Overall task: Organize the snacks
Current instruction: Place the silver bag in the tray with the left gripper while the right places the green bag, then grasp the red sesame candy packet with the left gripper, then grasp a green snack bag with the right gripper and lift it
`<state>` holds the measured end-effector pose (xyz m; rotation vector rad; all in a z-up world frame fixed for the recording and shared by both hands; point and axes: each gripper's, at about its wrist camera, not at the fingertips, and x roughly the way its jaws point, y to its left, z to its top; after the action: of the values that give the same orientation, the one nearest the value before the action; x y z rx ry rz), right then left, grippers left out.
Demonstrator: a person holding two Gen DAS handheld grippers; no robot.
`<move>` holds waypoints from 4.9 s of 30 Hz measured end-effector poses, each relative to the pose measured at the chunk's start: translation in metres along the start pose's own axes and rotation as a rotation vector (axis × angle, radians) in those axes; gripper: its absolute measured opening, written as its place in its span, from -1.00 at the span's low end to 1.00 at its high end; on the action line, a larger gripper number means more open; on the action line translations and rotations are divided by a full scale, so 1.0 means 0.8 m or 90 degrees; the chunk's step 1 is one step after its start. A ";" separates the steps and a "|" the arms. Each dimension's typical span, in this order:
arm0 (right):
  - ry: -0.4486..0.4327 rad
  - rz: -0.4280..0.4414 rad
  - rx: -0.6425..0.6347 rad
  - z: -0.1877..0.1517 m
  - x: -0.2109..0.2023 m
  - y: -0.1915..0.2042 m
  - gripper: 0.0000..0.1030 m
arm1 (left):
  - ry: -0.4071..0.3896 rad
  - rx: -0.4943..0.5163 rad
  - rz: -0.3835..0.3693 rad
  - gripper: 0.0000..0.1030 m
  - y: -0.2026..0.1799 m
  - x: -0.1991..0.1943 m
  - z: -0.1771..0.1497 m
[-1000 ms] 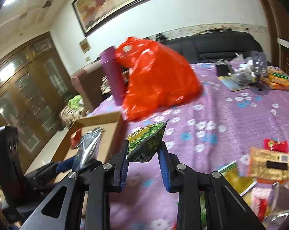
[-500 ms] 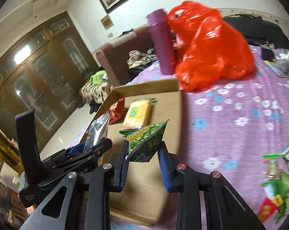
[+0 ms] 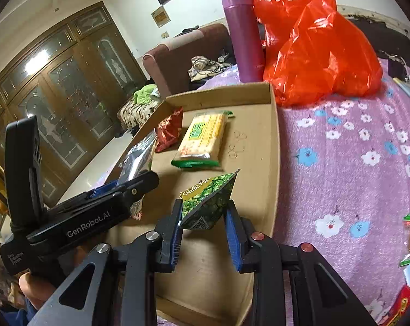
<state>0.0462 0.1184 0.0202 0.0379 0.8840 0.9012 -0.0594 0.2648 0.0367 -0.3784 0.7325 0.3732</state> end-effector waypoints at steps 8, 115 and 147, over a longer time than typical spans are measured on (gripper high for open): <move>0.003 -0.012 -0.025 -0.004 0.002 0.007 -0.36 | 0.001 0.000 0.003 0.12 0.000 0.000 0.001; -0.006 -0.341 -0.013 -0.053 -0.152 -0.133 -0.35 | 0.111 0.264 -0.207 -0.66 -0.239 -0.018 -0.088; -0.165 -0.060 0.054 -0.046 -0.190 -0.102 -0.36 | 0.027 0.183 -0.147 -0.65 -0.164 -0.044 -0.035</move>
<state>0.0297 -0.0515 0.0642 0.1814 0.6767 0.7512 -0.0403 0.1316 0.0689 -0.1961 0.7625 0.0403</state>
